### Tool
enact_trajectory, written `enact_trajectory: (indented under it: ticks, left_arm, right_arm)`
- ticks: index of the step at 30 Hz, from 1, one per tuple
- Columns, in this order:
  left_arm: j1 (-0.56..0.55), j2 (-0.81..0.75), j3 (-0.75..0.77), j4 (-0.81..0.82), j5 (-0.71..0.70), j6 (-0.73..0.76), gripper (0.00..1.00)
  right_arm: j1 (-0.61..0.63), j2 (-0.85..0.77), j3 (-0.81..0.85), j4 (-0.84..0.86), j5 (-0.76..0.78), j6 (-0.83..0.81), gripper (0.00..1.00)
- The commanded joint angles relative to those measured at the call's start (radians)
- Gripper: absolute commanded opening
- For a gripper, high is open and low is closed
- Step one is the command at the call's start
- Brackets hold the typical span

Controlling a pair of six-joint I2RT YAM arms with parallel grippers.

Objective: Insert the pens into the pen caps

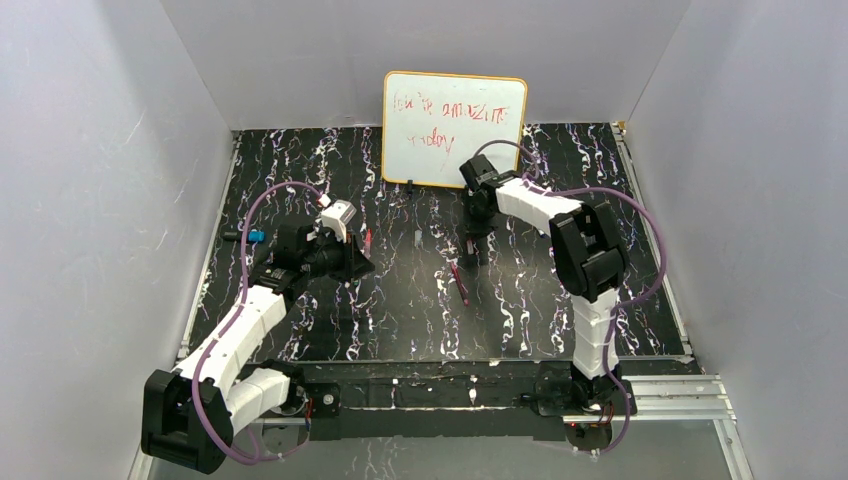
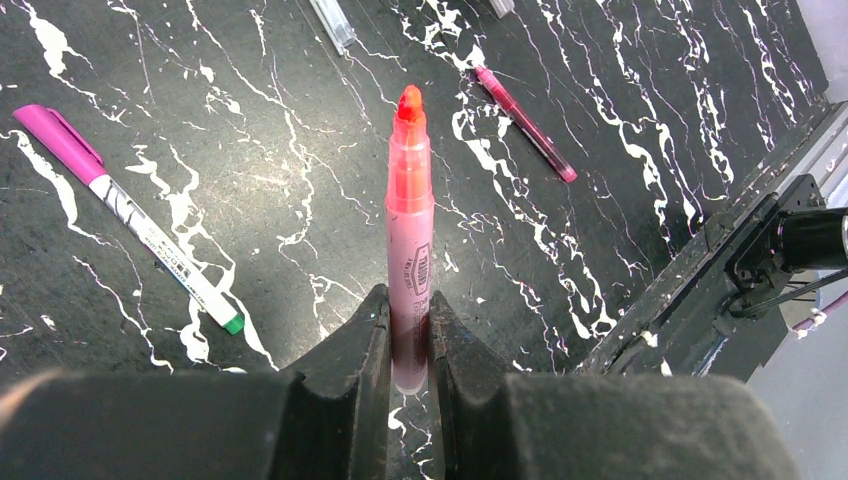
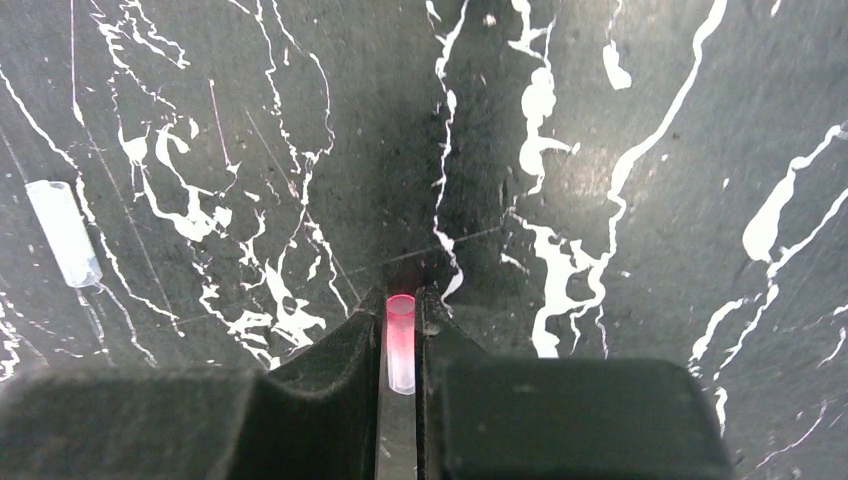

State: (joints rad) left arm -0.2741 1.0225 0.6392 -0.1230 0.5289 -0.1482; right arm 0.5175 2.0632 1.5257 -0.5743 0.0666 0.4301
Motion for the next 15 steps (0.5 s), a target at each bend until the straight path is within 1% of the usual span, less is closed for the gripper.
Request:
enact_trajectory:
  ticks: [1,6,10,12,15]
  left_arm:
    - [0.001,-0.012,0.041,-0.020,-0.008,0.018,0.00]
    - [0.001,-0.020,0.042,-0.024,-0.012,0.018,0.00]
    - [0.000,-0.025,0.042,-0.026,-0.012,0.019,0.00]
    - [0.000,-0.026,0.043,-0.026,-0.012,0.019,0.00]
    - [0.001,-0.025,0.044,-0.027,-0.013,0.021,0.00]
  right_arm:
    - [-0.005,-0.095,-0.016,-0.003,0.014,0.151,0.11]
    - [-0.005,-0.098,-0.027,-0.054,0.103,0.248,0.06]
    - [-0.005,-0.097,-0.052,-0.090,0.147,0.295,0.06]
    - [-0.006,-0.095,-0.062,-0.100,0.152,0.314,0.10]
    - [-0.006,-0.090,-0.072,-0.101,0.147,0.326,0.25]
